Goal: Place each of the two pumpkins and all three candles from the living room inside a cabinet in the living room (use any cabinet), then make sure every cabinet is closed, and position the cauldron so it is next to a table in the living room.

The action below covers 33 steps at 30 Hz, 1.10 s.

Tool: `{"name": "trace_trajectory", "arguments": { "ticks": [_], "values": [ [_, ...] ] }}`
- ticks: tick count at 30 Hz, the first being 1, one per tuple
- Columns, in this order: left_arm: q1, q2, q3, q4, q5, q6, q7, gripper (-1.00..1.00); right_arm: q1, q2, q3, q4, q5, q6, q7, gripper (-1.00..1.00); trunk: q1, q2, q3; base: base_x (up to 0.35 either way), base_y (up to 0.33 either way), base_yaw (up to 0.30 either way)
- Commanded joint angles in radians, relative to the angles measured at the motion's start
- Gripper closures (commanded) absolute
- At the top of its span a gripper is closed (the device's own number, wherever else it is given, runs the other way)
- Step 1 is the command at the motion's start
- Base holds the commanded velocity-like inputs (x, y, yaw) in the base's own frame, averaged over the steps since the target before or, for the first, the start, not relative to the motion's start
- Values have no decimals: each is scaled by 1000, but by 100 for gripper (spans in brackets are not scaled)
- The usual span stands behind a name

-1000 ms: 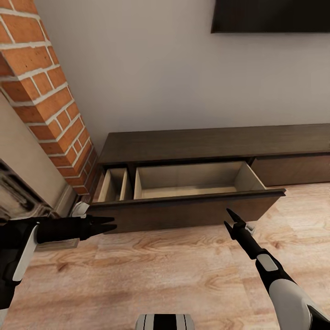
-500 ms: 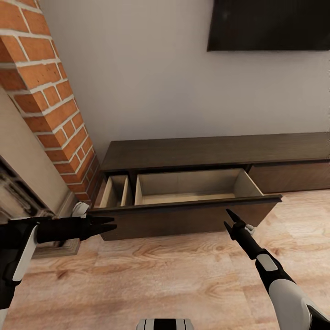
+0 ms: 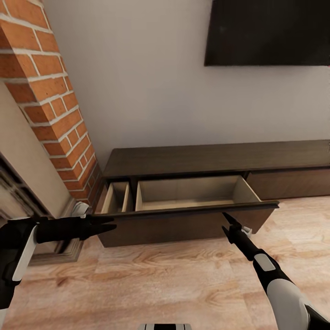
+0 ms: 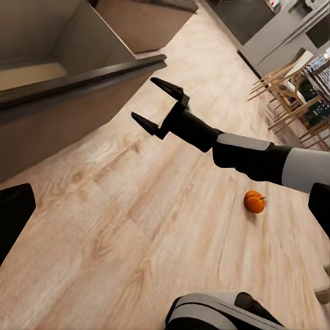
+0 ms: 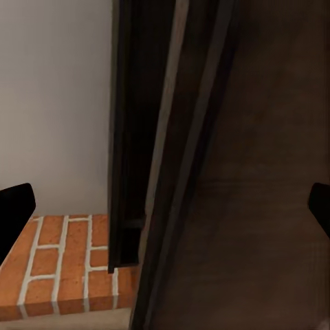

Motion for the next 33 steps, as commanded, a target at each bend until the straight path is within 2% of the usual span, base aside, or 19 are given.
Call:
{"name": "trace_trajectory", "arguments": {
  "ticks": [1,5,10,14,19,20,22,23,25,27,33],
  "values": [
    [0,1,0,0,2,9,-1,-100,-1,0,-4,2,-5,8,-8,-100,-4,7,2,0,0,0],
    [0,2,0,0,1,9,-1,-100,18,-1,-5,2,-4,9,-22,-100,-19,35,15,0,0,0],
    [0,4,0,2,0,9,-1,-100,122,-5,-7,-3,-5,18,-29,-100,-39,70,31,0,0,0],
    [0,6,0,2,-4,9,0,-100,179,-6,-5,-10,-6,24,-24,-100,-54,98,43,0,0,0],
    [0,8,0,2,-6,9,0,-100,257,-6,5,-14,-5,72,-15,-100,-73,133,59,0,0,0],
    [0,8,0,2,-6,9,0,-100,263,-6,12,-14,-5,75,-12,-100,-77,140,62,0,0,0],
    [0,8,0,2,-7,9,0,-100,278,-9,56,-20,-4,82,6,-100,-85,154,68,0,0,0],
    [0,8,0,2,-7,9,0,-100,283,-10,99,-26,-4,84,23,-100,-88,161,71,0,0,0],
    [1,8,0,2,-7,9,1,-100,289,-12,148,-31,-5,85,47,-100,-96,175,78,0,0,0],
    [1,7,0,2,-7,9,2,-100,293,-8,176,-34,-6,84,63,-100,-104,189,84,0,0,0],
    [1,7,-1,2,-7,9,3,-100,319,-8,213,-36,-5,87,78,-100,-127,231,103,0,0,0]
  ]
}}
